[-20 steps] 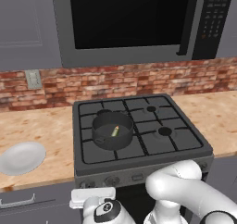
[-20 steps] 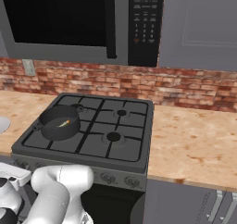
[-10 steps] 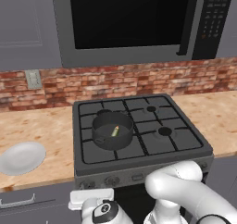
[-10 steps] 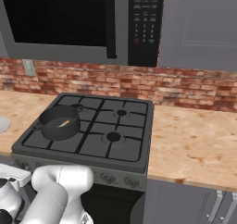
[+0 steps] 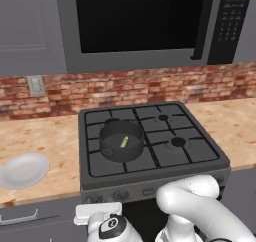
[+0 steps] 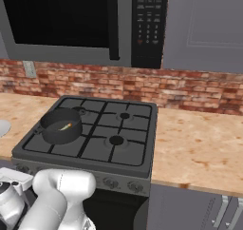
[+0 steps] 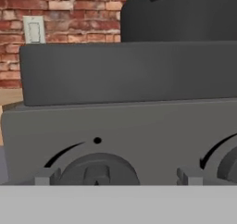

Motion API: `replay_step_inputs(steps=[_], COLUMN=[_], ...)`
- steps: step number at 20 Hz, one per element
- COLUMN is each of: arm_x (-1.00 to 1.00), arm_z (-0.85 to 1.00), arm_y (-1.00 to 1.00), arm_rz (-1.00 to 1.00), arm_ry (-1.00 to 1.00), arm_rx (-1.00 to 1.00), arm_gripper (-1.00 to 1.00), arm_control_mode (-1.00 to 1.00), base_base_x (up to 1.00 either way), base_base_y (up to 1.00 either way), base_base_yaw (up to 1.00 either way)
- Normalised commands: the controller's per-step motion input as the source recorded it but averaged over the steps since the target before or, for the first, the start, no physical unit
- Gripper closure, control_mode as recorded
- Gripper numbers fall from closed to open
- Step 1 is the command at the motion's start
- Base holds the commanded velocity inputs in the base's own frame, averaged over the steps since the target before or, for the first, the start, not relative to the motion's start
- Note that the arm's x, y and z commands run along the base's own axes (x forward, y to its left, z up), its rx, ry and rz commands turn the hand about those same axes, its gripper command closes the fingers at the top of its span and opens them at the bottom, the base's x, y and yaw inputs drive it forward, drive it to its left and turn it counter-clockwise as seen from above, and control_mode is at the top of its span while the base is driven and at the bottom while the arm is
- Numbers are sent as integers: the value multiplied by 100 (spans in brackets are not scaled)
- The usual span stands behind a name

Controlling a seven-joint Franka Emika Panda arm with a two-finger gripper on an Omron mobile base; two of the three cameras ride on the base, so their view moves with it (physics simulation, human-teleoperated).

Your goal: Retrieve the frozen meat and place it in the pot on a burner. Then turn the burner on.

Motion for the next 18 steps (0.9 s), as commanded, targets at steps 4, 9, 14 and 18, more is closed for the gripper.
replay_step_inputs(steps=[4, 9, 14, 18], arm_x=[1, 0, 0, 0], arm_z=[-13, -17, -28, -33], arm_y=[12, 13, 1, 0], arm_rz=[0, 0, 0, 0], arm_ry=[0, 0, -1, -1], arm_rx=[0, 0, 0, 0], arm_gripper=[-100, -100, -100, -100], arm_control_mode=[-100, -100, -100, -100], base_base_x=[0, 0, 0, 0], base_base_y=[0, 0, 0, 0], base_base_yaw=[0, 0, 0, 0])
